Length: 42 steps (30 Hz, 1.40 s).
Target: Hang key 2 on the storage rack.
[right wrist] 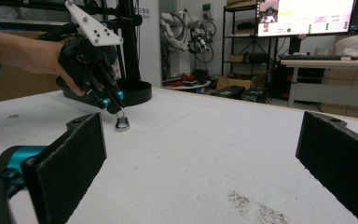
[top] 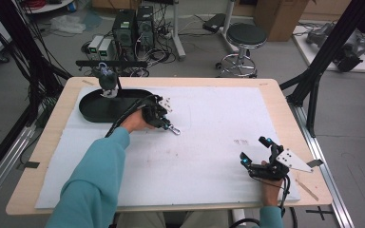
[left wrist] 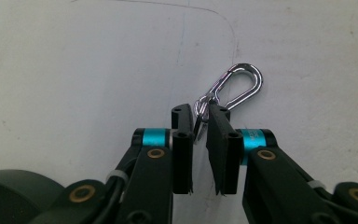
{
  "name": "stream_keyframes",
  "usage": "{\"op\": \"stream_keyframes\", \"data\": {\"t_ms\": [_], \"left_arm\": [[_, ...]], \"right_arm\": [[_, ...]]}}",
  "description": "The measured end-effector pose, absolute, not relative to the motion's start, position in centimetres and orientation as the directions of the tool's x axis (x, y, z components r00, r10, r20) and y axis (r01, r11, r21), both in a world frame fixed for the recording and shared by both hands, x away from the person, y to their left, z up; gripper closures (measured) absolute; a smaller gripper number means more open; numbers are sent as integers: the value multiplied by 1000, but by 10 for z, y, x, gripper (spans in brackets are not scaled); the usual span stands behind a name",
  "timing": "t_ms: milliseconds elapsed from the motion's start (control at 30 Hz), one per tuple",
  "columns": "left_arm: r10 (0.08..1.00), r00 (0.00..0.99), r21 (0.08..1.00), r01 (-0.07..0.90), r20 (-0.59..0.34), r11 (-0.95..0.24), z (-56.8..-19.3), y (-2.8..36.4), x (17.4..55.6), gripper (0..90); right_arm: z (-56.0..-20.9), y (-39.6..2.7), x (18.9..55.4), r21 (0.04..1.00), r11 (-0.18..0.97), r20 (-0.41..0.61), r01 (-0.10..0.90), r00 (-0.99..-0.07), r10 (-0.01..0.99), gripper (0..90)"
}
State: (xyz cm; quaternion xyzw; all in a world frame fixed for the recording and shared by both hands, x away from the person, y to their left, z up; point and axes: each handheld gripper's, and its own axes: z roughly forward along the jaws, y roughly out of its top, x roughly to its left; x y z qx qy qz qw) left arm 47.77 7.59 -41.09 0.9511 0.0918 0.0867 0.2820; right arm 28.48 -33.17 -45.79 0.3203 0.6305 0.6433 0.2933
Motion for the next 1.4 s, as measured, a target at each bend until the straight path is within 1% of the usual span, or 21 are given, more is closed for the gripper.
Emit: {"op": "stream_keyframes", "data": {"t_ms": [100, 267, 467, 667, 700, 733, 867, 1400], "left_arm": [[217, 969, 549, 118, 120, -827, -411, 75, 477, 853], [214, 969, 550, 113, 123, -827, -411, 75, 477, 873], [217, 966, 551, 105, 142, -828, -410, 74, 476, 878], [220, 966, 551, 112, 135, -827, -408, 75, 476, 879], [225, 965, 552, 114, 138, -826, -407, 75, 475, 880], [221, 964, 553, 103, 151, -827, -407, 75, 475, 881], [220, 965, 559, 106, 142, -823, -406, 75, 474, 882], [234, 963, 527, 132, 132, -840, -408, 75, 476, 882]], "right_arm": [[-458, -332, 285, 999, -32, 41, 26, -623, 781, 8], [-458, -332, 285, 999, -32, 41, 26, -623, 781, 8], [-458, -332, 285, 999, -32, 41, 27, -622, 782, 8], [-458, -332, 285, 999, -31, 40, 26, -622, 782, 8], [-458, -331, 284, 999, -35, 51, 37, -624, 780, 8], [-458, -332, 285, 999, -31, 41, 27, -623, 781, 8], [-458, -331, 284, 999, -34, 47, 32, -624, 780, 8], [-458, -332, 284, 999, -34, 47, 32, -623, 781, 8]]}}
